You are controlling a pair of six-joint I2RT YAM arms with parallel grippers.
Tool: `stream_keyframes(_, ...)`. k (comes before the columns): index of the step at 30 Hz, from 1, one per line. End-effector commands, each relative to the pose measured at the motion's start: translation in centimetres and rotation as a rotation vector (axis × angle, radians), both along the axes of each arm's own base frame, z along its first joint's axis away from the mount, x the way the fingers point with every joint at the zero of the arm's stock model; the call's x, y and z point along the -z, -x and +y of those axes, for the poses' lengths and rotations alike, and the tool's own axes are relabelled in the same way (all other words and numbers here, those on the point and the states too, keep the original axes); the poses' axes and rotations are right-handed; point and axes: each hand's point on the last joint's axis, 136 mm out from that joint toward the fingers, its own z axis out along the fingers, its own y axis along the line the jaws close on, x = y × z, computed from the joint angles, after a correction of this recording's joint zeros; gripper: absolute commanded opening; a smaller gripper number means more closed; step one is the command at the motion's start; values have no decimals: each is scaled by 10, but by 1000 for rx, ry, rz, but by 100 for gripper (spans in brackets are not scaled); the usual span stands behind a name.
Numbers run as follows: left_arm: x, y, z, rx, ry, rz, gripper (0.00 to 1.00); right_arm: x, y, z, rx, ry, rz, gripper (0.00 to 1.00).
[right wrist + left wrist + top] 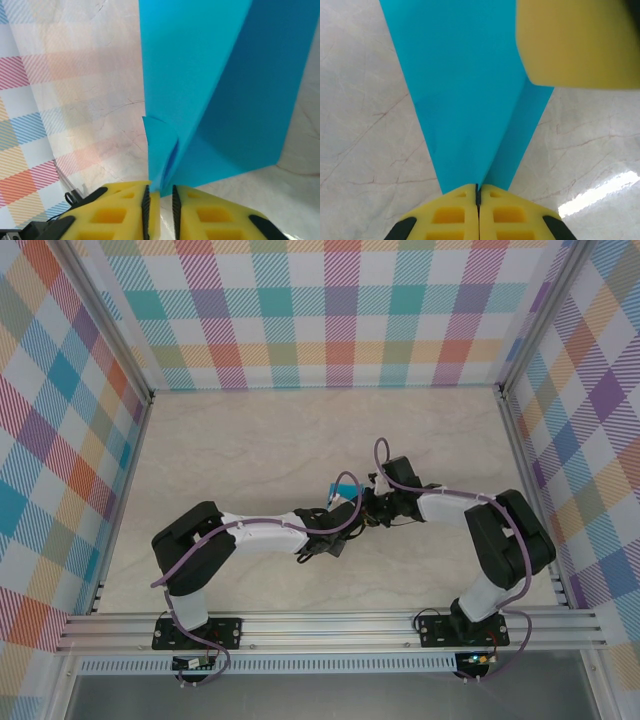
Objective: Fold a paper plane with a square sheet of paper (pick it up from the middle)
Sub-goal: Fourth fold the wing at the center of the table.
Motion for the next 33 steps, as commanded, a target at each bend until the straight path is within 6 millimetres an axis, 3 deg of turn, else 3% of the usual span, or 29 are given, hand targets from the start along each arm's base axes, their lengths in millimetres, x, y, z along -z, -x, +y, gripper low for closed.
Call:
stream_keyframes(1,-4,-2,5,-23,43,7,4,-23,0,0,-18,-4,-66,28)
stream_keyframes(8,-12,-1,-2,-10,266,97,3,-50,4,-21,21,2,-162,48)
stream_keyframes(12,-15,-2,-2,-4,373,149,3,-59,9,-27,20,2,-205,51)
stream_keyframes(17,-16,-7,2,-28,475,204,3,-57,14,-21,-13,-37,-194,44)
stream_keyframes(29,-8,-10,15,-102,613,279,3,-44,3,6,-48,-101,-142,25)
stream_keyframes(33,-11,-13,19,-119,649,290,3,-38,1,18,-69,-112,-125,24)
